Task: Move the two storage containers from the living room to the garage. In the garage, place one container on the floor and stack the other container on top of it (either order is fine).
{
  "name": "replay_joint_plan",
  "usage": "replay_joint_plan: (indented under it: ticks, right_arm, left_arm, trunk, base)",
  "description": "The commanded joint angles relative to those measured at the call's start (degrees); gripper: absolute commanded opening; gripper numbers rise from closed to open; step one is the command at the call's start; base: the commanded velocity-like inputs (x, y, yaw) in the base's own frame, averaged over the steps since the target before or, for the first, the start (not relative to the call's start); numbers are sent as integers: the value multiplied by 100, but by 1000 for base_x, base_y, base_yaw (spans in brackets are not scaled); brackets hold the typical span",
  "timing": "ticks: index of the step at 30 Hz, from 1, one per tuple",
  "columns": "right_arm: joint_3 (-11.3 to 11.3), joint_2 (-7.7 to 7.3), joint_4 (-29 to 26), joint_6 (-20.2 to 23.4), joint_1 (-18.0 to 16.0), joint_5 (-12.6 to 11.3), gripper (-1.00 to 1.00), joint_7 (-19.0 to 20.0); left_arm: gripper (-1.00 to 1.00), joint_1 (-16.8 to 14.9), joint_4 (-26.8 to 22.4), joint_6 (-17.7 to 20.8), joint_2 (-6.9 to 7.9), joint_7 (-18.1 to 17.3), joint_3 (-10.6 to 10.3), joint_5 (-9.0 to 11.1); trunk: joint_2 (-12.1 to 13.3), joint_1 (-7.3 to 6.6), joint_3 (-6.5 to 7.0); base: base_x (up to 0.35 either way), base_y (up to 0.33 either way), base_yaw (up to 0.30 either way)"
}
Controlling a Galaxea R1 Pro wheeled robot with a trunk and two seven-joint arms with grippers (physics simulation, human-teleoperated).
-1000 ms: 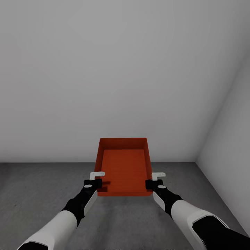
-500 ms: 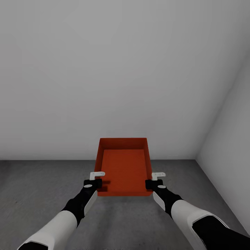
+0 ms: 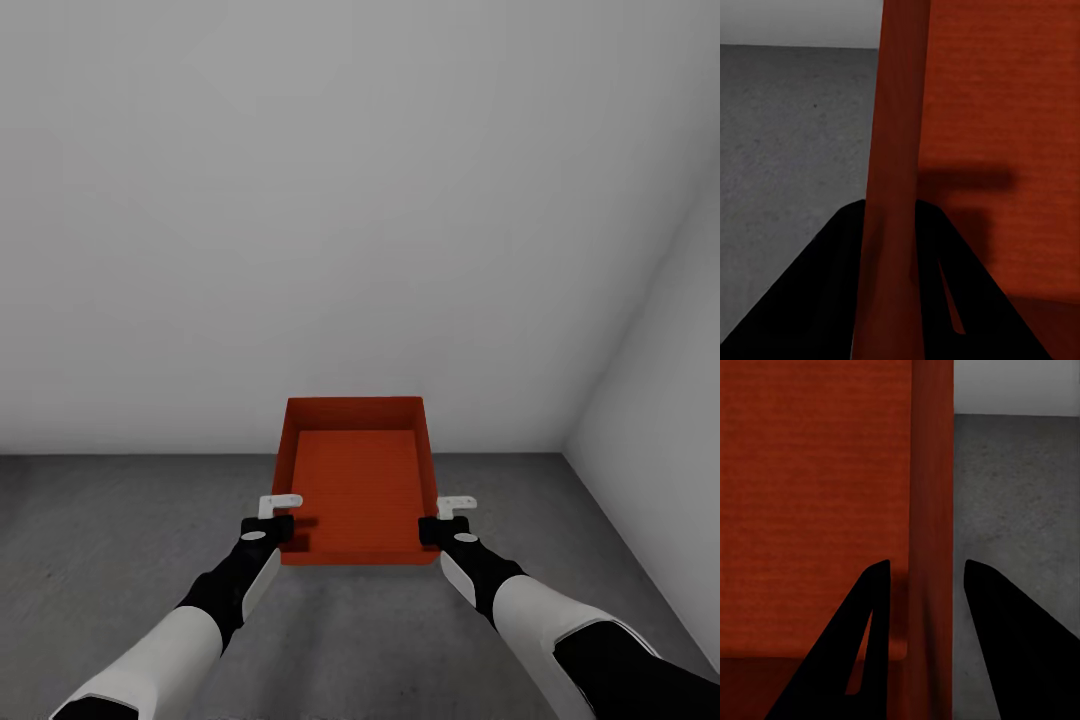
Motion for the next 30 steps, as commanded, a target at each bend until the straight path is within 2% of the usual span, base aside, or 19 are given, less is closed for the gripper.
replay_joint_plan:
  ticks: [1, 30]
  right_arm:
    - [-107, -71, 126, -20, -5, -83, -100, -43]
    - [-107, -71, 126, -20, -5, -83, -100, -44]
  left_arm:
    - [-100, -8, -32, 38, 13, 372, 72, -117]
    - [-100, -8, -32, 34, 13, 375, 73, -117]
  trunk:
    - [-12, 3, -19]
    - [-12, 3, -282]
  base:
    - [0, 0, 0]
    - [0, 0, 0]
